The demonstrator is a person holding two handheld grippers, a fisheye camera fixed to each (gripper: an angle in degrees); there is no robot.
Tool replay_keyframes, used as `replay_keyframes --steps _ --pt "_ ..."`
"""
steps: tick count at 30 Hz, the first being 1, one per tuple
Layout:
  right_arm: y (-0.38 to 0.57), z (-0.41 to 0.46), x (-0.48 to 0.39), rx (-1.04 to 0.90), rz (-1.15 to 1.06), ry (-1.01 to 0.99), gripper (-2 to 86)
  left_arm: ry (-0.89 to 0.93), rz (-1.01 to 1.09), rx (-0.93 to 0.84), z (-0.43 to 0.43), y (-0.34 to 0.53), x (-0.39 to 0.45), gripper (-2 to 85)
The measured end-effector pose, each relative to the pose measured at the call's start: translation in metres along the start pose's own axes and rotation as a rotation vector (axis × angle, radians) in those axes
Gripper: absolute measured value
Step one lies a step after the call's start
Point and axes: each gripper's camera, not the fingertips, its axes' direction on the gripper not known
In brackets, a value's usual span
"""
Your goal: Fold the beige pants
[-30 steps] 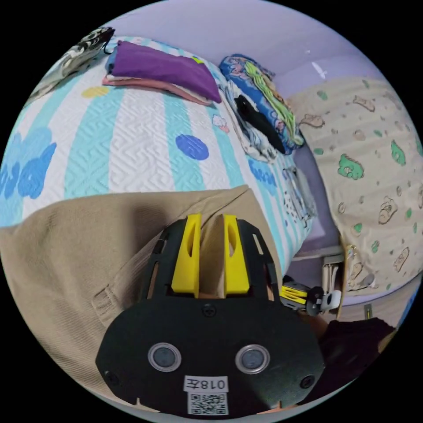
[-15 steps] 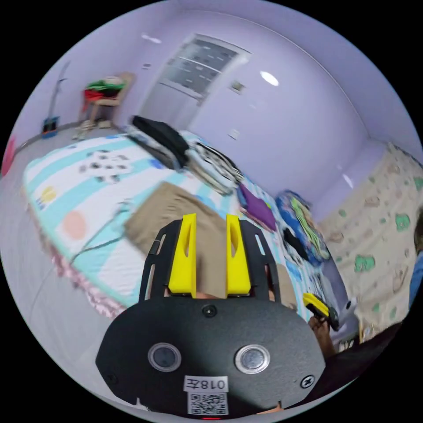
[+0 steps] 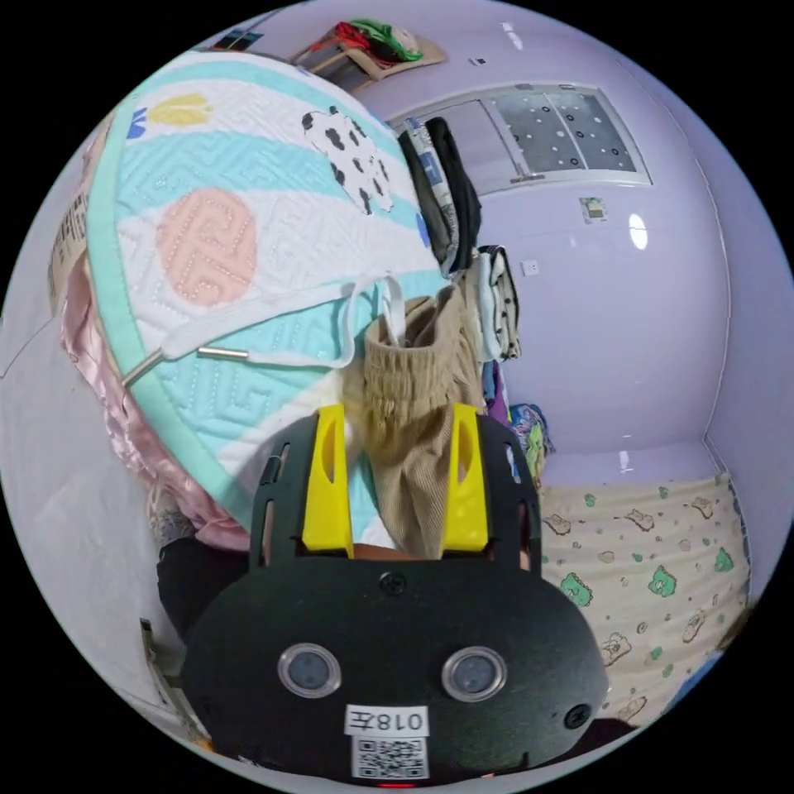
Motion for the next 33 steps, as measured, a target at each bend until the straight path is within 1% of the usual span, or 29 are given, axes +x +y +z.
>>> replay_keyframes --steps 2,4,7,9,12,14,16,19,21,24,26,27,29,30,32,33 --pt "0.004 0.0 -0.007 -0.008 -0.03 0.04 -0.1 -0.075 -0.022 -0.037 0.0 -0.008 0.002 9.9" --pt "0.007 0.001 -0.011 -0.013 -0.033 0.058 -0.2 -0.111 0.04 -0.049 -0.01 -0.009 0.016 7.3" --pt "0.014 -0.003 -0.012 0.019 -0.007 0.055 -0.3 -0.069 0.195 -0.019 -0.046 -0.001 0.045 6.6" --pt "0.021 -0.001 -0.01 0.014 0.003 0.059 -0.3 -0.085 0.238 -0.035 -0.057 0.002 0.053 7.0" --pt "0.029 0.004 -0.003 0.009 0.035 0.031 -0.3 -0.134 0.208 -0.084 -0.048 -0.001 0.051 9.1" --pt "0.033 0.005 0.001 0.017 0.056 0.013 -0.3 -0.084 0.136 -0.109 -0.04 -0.005 0.046 10.2" --pt "0.039 0.003 0.004 0.031 0.063 0.009 -0.3 -0.053 0.108 -0.091 -0.04 -0.004 0.051 9.0" --pt "0.051 -0.001 0.011 0.052 0.067 0.041 -0.3 -0.069 0.146 -0.031 -0.051 0.007 0.083 7.5" --pt "0.067 -0.009 0.025 0.086 0.11 0.05 -0.2 -0.102 0.184 -0.006 -0.058 0.016 0.114 7.3" --pt "0.097 -0.022 0.051 0.147 0.203 0.066 -0.2 -0.157 0.272 0.039 -0.063 0.034 0.183 7.0" --pt "0.119 -0.031 0.071 0.184 0.275 0.076 -0.3 -0.205 0.421 0.069 -0.057 0.057 0.262 7.1" --pt "0.135 -0.037 0.085 0.211 0.33 0.077 -0.3 -0.222 0.47 0.072 -0.053 0.064 0.285 7.1" --pt "0.161 -0.045 0.107 0.25 0.414 0.069 -0.3 -0.301 0.709 0.082 -0.028 0.11 0.385 7.1" --pt "0.179 -0.05 0.121 0.272 0.466 0.066 -0.3 -0.317 0.777 0.083 -0.02 0.126 0.41 7.2" --pt "0.206 -0.057 0.14 0.296 0.532 0.084 -0.2 -0.368 1.059 0.067 0.024 0.203 0.5 7.2" --pt "0.221 -0.06 0.151 0.306 0.568 0.106 -0.2 -0.375 1.127 0.059 0.037 0.225 0.519 7.3"
